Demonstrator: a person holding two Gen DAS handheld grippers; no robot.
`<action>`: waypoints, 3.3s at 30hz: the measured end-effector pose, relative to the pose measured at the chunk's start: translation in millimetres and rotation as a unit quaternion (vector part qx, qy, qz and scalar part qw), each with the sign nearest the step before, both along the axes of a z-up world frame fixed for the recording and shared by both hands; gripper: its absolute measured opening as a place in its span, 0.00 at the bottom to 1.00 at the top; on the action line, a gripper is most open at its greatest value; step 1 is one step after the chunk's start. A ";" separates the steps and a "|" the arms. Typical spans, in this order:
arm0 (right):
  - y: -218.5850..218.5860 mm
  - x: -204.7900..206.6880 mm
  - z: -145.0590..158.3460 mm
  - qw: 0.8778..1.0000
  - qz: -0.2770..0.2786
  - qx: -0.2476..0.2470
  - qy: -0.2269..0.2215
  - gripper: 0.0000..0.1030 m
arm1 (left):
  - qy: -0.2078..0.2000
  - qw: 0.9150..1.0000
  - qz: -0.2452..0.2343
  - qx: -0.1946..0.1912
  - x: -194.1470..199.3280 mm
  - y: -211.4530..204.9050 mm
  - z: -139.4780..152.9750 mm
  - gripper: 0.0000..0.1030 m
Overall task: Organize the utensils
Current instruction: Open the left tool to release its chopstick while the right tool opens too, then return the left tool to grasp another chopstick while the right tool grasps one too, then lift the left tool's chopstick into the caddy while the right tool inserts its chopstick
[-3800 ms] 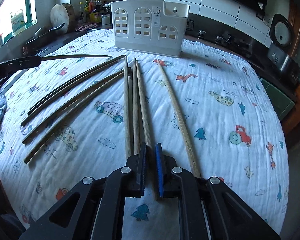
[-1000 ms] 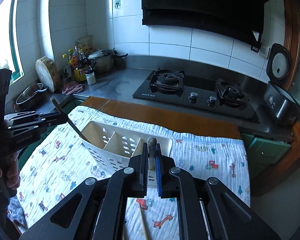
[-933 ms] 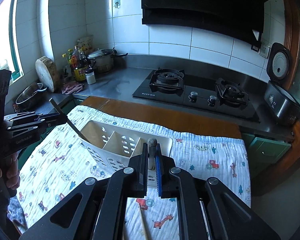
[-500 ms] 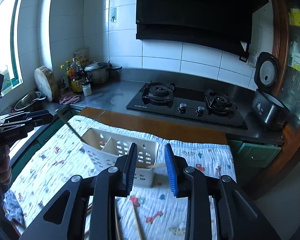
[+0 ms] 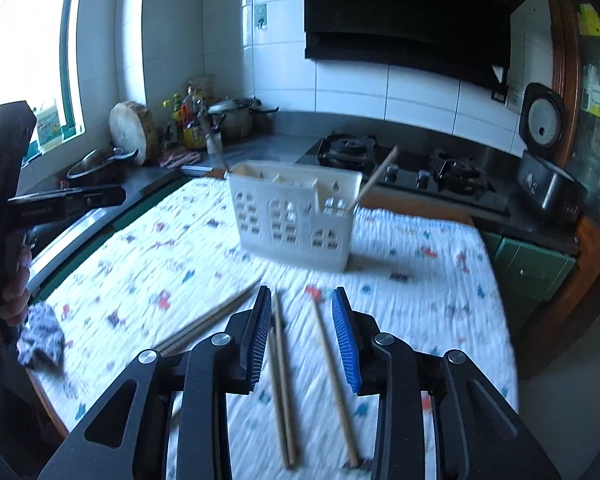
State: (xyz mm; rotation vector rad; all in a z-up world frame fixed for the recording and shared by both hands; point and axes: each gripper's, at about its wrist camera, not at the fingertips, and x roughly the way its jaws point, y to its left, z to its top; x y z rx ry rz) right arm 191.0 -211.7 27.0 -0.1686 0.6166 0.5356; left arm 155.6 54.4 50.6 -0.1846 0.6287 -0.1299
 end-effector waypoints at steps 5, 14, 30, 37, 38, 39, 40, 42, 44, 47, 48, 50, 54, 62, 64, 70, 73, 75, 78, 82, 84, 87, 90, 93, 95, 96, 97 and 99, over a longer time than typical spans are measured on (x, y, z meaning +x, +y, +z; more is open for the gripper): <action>-3.7 -23.3 -39.2 1.000 -0.007 -0.008 0.018 0.32 | 0.026 1.000 -0.005 0.002 -25.9 -6.3 -34.0 0.28; -10.0 -26.1 -101.5 0.997 -0.011 -0.031 0.069 0.29 | 0.083 0.996 -0.006 -0.008 -45.4 -6.6 -96.8 0.28; 4.5 -4.2 -135.9 0.992 0.010 -0.075 0.105 0.13 | 0.114 0.993 -0.010 0.003 -43.7 1.1 -123.2 0.27; 5.7 -1.4 -137.9 0.991 0.018 -0.078 0.109 0.12 | 0.120 0.992 -0.029 0.011 -39.9 -8.3 -130.6 0.19; 6.1 -2.1 -138.0 0.991 0.020 -0.081 0.106 0.12 | 0.123 0.992 -0.029 0.012 -38.7 -9.2 -132.4 0.18; 6.5 -2.8 -138.0 0.991 0.020 -0.085 0.103 0.12 | 0.125 0.992 -0.030 0.011 -37.3 -9.7 -134.2 0.17; 6.7 -2.5 -138.0 0.991 0.021 -0.085 0.104 0.12 | 0.128 0.991 -0.031 0.011 -36.2 -9.9 -136.1 0.17; 6.1 -2.0 -138.3 0.991 0.021 -0.085 0.105 0.12 | 0.131 0.991 -0.036 0.013 -33.9 -11.9 -138.6 0.16; 5.7 -2.4 -138.4 0.990 0.022 -0.087 0.105 0.12 | 0.133 0.990 -0.044 0.015 -30.6 -14.8 -140.8 0.16; 3.5 -2.8 -138.3 0.990 0.020 -0.088 0.104 0.12 | 0.139 0.989 -0.047 0.021 -24.3 -17.6 -145.0 0.16; 2.1 -2.2 -137.7 0.991 0.016 -0.087 0.102 0.12 | 0.141 0.989 -0.047 0.022 -22.2 -17.3 -146.5 0.16; -1.3 -0.4 -136.8 0.991 0.009 -0.081 0.104 0.12 | 0.146 0.988 -0.045 0.022 -17.8 -16.1 -149.4 0.15; -3.8 0.3 -136.6 0.991 0.007 -0.076 0.106 0.12 | 0.153 0.987 -0.048 0.022 -11.6 -15.1 -153.8 0.15; 1.1 -3.0 -143.7 0.991 0.018 -0.079 0.108 0.12 | 0.159 0.985 -0.051 0.033 -6.6 -19.8 -157.1 0.15; -0.1 -3.3 -143.4 0.991 0.018 -0.078 0.110 0.12 | 0.158 0.985 -0.052 0.038 -6.7 -21.8 -157.2 0.14; -0.7 -6.0 -144.1 0.991 0.022 -0.085 0.106 0.12 | 0.158 0.986 -0.050 0.032 -4.8 -20.8 -158.2 0.14; -1.4 -5.7 -145.0 0.991 0.020 -0.081 0.104 0.12 | 0.159 0.985 -0.050 0.039 -1.5 -22.9 -158.1 0.14; -1.8 -6.1 -145.3 0.991 0.020 -0.080 0.103 0.12 | 0.163 0.985 -0.048 0.041 -0.4 -23.7 -157.7 0.14; -0.9 -6.4 -144.8 0.991 0.016 -0.081 0.101 0.08 | 0.165 0.985 -0.040 0.041 0.4 -23.6 -156.1 0.07; -0.6 -8.6 -142.2 0.992 0.016 -0.077 0.098 0.08 | 0.157 0.986 -0.044 0.036 -5.3 -25.8 -150.2 0.07; -0.8 -11.3 -138.7 0.993 0.015 -0.075 0.092 0.08 | 0.152 0.987 -0.043 0.035 -9.0 -25.4 -145.3 0.07; -2.4 -16.3 -129.3 0.994 0.014 -0.068 0.080 0.07 | 0.138 0.989 -0.041 0.033 -15.3 -23.3 -133.7 0.07; -5.3 -20.2 -114.1 0.996 0.008 -0.058 0.061 0.07 | 0.116 0.992 -0.035 0.032 -21.7 -20.5 -116.6 0.06; -8.1 -24.3 -95.2 0.998 0.004 -0.040 0.041 0.07 | 0.090 0.995 -0.029 0.029 -27.0 -17.0 -97.4 0.06; -8.3 -25.7 -80.9 0.999 0.001 -0.029 0.024 0.07 | 0.073 0.997 -0.027 0.028 -27.8 -15.8 -84.9 0.06; -7.8 -26.1 -75.1 1.000 0.000 -0.024 0.018 0.07 | 0.064 0.997 -0.028 0.027 -27.9 -16.1 -78.6 0.06; -7.2 -26.2 -66.4 1.000 -0.001 -0.017 0.009 0.06 | 0.056 0.998 -0.029 0.027 -28.4 -16.5 -72.9 0.06; -4.8 -25.1 -52.8 1.000 -0.003 -0.010 -0.006 0.06 | 0.040 0.998 -0.029 0.031 -28.5 -17.6 -62.2 0.06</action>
